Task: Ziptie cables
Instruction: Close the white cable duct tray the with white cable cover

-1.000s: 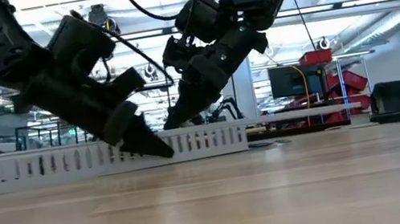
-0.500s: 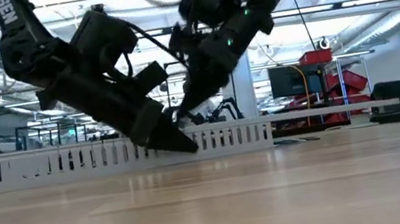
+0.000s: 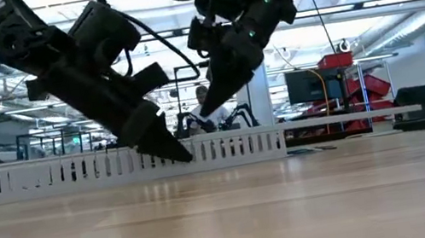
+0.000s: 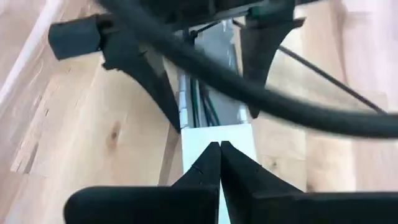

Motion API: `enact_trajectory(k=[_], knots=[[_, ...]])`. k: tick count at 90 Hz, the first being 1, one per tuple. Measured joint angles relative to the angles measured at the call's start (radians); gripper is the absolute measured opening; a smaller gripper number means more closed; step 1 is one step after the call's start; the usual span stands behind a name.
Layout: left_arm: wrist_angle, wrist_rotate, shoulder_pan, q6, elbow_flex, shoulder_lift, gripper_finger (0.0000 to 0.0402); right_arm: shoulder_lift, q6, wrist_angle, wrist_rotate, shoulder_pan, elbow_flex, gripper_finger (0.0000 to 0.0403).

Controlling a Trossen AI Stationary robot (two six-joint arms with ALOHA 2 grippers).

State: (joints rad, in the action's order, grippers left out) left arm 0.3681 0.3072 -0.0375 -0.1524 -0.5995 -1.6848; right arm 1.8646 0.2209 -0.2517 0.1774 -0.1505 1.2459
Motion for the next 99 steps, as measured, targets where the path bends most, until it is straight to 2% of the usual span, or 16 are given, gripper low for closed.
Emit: enact_trajectory(k=[13, 34, 62, 99], knots=[[-0.003, -0.002, -0.012, -0.046, 0.029, -0.002, 0.0299, 0.02, 0.0, -0.004, 0.002, 0.0, 0.0, 0.0], [0.01, 0.06, -0.031, -0.052, 0.042, -0.002, 0.0296, 0.058, 0.0, 0.011, 0.009, -0.001, 0.002, 0.0], [0.025, 0.072, -0.029, -0.041, 0.043, -0.015, 0.0229, 0.092, -0.001, 0.065, 0.012, -0.002, 0.006, 0.0], [0.128, 0.075, -0.023, -0.042, 0.042, -0.09, 0.0228, 0.108, 0.001, 0.102, 0.03, -0.001, 0.004, 0.0]])
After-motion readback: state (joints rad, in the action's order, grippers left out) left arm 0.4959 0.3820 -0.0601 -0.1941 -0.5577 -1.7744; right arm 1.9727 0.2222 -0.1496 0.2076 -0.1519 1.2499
